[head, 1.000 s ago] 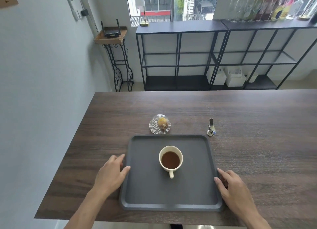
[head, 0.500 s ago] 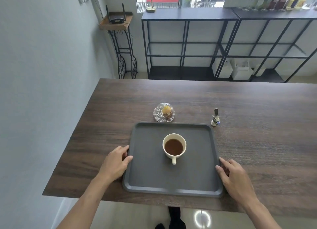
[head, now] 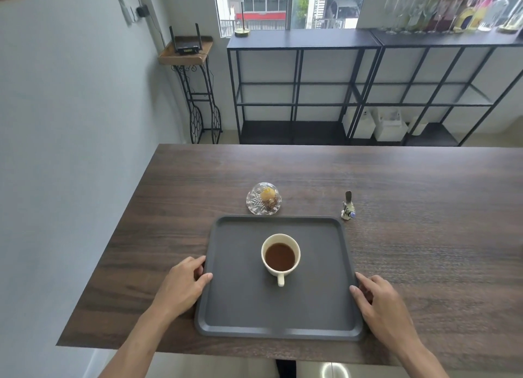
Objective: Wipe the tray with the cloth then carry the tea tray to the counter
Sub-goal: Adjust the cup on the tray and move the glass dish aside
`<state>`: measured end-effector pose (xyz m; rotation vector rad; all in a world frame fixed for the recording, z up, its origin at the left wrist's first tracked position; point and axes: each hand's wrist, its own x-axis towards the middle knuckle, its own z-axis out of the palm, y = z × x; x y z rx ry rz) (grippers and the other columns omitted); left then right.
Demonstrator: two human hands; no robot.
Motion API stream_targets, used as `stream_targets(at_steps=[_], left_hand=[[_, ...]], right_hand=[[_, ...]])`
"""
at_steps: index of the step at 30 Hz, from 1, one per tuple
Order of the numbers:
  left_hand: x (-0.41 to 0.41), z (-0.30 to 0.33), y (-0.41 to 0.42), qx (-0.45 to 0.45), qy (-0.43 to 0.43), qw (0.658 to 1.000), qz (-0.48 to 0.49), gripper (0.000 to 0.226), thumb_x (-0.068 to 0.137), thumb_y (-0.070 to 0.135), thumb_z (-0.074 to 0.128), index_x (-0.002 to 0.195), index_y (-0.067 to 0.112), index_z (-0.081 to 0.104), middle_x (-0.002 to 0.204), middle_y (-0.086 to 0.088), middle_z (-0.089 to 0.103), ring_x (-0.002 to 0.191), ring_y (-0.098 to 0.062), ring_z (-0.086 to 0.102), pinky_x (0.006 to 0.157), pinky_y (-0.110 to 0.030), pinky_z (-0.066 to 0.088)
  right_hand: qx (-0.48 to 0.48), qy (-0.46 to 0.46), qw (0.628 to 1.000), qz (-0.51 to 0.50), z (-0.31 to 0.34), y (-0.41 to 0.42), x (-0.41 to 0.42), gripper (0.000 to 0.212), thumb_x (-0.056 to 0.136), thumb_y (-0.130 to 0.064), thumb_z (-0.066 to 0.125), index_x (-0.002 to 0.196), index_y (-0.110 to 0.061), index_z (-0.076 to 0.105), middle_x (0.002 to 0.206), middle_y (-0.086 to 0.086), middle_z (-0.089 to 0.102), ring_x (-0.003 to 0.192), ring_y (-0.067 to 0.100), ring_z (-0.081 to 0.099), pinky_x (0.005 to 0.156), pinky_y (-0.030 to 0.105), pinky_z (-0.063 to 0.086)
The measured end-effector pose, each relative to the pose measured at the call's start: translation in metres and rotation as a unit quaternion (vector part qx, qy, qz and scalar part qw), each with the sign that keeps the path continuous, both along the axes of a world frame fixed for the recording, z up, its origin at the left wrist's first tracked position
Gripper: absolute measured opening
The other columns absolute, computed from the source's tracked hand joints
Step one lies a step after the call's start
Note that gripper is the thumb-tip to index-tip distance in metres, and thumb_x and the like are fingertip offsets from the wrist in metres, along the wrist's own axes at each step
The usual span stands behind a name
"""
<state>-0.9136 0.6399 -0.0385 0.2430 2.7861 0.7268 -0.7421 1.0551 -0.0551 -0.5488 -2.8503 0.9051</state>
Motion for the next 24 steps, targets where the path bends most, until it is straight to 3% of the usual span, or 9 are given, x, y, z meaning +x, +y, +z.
stream_targets(at_steps=[4, 7, 12, 15, 19, 24], left_hand=[[-0.012, 0.01, 0.01, -0.005, 0.032, 0.999, 0.03, 0.052, 0.095, 0.053, 0.064, 0.135, 0.019, 0.061, 0.1, 0.01, 0.057, 0.088, -0.017, 0.062, 0.085, -0.043, 0.055], [-0.038, 0.023, 0.037, 0.011, 0.062, 0.997, 0.033, 0.06, 0.093, 0.059, 0.064, 0.139, 0.021, 0.058, 0.106, 0.009, 0.058, 0.094, -0.02, 0.063, 0.089, -0.045, 0.055], [-0.093, 0.036, 0.1, -0.018, 0.059, 0.998, 0.027, 0.091, 0.086, 0.076, 0.06, 0.15, 0.014, 0.045, 0.132, -0.005, 0.056, 0.125, -0.029, 0.053, 0.105, -0.052, 0.047], [-0.115, 0.04, 0.137, -0.073, 0.035, 0.996, 0.025, 0.109, 0.077, 0.089, 0.054, 0.153, 0.012, 0.038, 0.144, -0.01, 0.049, 0.132, -0.033, 0.046, 0.107, -0.052, 0.043], [-0.127, 0.037, 0.177, -0.121, 0.022, 0.992, 0.035, 0.125, 0.063, 0.101, 0.049, 0.15, 0.012, 0.039, 0.144, -0.013, 0.047, 0.129, -0.034, 0.045, 0.105, -0.052, 0.041], [-0.131, 0.022, 0.193, -0.136, 0.002, 0.988, 0.074, 0.136, 0.051, 0.105, 0.051, 0.149, 0.013, 0.038, 0.143, -0.012, 0.046, 0.13, -0.035, 0.044, 0.106, -0.053, 0.039]], right_hand=[[-0.028, 0.027, 0.998, -0.047, 0.001, 0.003, -0.007, 0.038, 0.095, -0.036, 0.067, 0.125, -0.013, 0.07, 0.082, -0.013, 0.057, 0.083, 0.005, 0.058, 0.077, 0.034, 0.049], [-0.037, 0.044, 0.994, -0.092, 0.006, 0.009, -0.028, 0.041, 0.096, -0.036, 0.066, 0.123, -0.006, 0.07, 0.09, -0.006, 0.062, 0.084, 0.013, 0.059, 0.082, 0.033, 0.043], [-0.061, 0.063, 0.986, -0.139, 0.016, 0.023, -0.087, 0.049, 0.093, -0.045, 0.067, 0.118, -0.003, 0.07, 0.084, -0.002, 0.059, 0.079, 0.015, 0.059, 0.08, 0.032, 0.041], [-0.067, 0.054, 0.985, -0.152, 0.012, 0.03, -0.122, 0.048, 0.088, -0.06, 0.066, 0.094, -0.012, 0.069, 0.084, 0.0, 0.056, 0.082, 0.022, 0.058, 0.077, 0.037, 0.044], [-0.071, 0.052, 0.983, -0.16, 0.003, 0.033, -0.156, 0.042, 0.084, -0.063, 0.069, 0.077, -0.024, 0.056, 0.084, 0.001, 0.052, 0.081, 0.024, 0.056, 0.076, 0.04, 0.048], [-0.042, 0.042, 0.983, -0.175, -0.013, 0.038, -0.175, 0.043, 0.084, -0.061, 0.069, 0.073, -0.023, 0.053, 0.08, 0.001, 0.05, 0.078, 0.03, 0.056, 0.074, 0.043, 0.051]])
